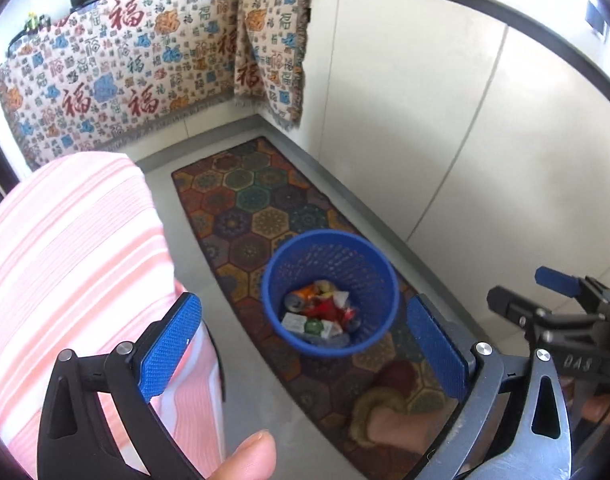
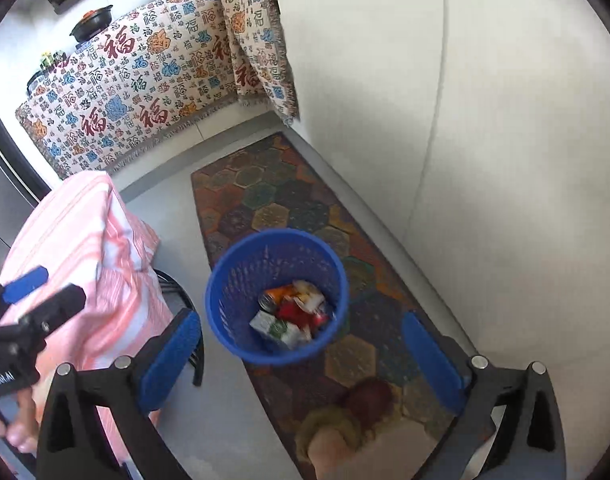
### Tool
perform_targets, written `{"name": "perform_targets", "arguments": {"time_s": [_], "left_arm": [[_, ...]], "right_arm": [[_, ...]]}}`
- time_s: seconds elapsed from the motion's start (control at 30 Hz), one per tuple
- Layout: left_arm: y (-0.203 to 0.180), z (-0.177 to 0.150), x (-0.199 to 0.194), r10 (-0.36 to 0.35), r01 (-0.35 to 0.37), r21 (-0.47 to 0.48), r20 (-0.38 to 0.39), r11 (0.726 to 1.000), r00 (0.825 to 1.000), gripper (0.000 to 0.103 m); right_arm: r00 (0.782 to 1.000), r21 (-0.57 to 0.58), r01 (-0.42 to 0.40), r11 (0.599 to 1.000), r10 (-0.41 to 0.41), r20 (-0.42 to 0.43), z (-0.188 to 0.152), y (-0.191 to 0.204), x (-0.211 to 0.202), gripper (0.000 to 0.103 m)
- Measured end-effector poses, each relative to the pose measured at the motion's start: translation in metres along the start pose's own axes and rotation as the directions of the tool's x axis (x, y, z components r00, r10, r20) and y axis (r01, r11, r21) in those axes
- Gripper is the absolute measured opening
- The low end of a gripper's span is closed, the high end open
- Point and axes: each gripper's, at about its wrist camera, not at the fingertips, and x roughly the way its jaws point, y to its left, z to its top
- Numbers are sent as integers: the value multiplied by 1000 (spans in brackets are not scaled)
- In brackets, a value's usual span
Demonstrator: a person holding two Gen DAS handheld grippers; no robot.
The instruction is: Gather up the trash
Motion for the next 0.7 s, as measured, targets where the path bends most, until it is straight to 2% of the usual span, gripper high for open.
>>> {"name": "perform_targets", "arguments": {"time_s": [0.07, 0.23, 0.37, 0.6, 0.7], "left_arm": [[-4, -2, -7, 56, -56, 20, -19, 998, 998, 103], [-14, -9, -23, 155, -156, 59, 17, 986, 988, 103], [-6, -8, -28, 123, -122, 34, -17, 992, 992, 103], [3, -11, -41, 80, -80, 11, -8, 997, 997, 103], [3, -11, -44, 88, -88, 11, 3, 996, 996, 103]], "right_arm": [[1000, -17, -1, 1000, 1, 12, -11, 4, -16, 103], [999, -46, 15, 999, -13, 36, -25, 9, -49, 103], [998, -57, 34, 998, -31, 53, -30, 16, -65, 103], [998, -64, 38, 997, -34, 61, -35, 23, -73, 103], [998, -66, 33, 997, -29, 56, -36, 26, -75, 103]]}}
